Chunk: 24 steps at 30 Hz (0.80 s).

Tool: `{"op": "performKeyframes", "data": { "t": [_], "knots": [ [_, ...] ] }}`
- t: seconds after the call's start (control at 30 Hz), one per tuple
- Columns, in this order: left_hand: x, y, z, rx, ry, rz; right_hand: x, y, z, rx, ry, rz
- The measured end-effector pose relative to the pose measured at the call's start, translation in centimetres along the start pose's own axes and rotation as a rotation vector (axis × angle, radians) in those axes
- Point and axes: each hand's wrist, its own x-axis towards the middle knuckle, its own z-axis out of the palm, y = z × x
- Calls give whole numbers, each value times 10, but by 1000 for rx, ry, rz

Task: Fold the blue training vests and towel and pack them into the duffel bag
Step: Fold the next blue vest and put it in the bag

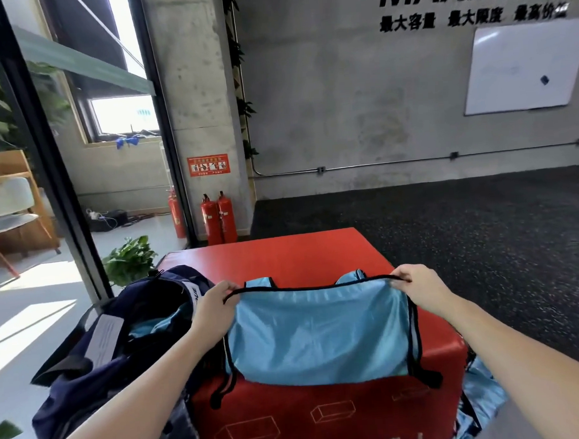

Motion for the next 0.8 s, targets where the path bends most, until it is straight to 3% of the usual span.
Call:
{"op": "performKeyframes", "data": {
  "t": [0.33,0.47,0.6,0.8],
  "knots": [
    [94,-57,70,148,25,-165,98,48,65,66,7,111],
    [112,-68,111,418,-26,-250,120,68,95,94,56,142],
    [122,-56,159,473,-122,-64,140,82,115,53,54,149],
    [146,-16,238,254,-348,94,172,86,132,-26,38,163]
  ]
}}
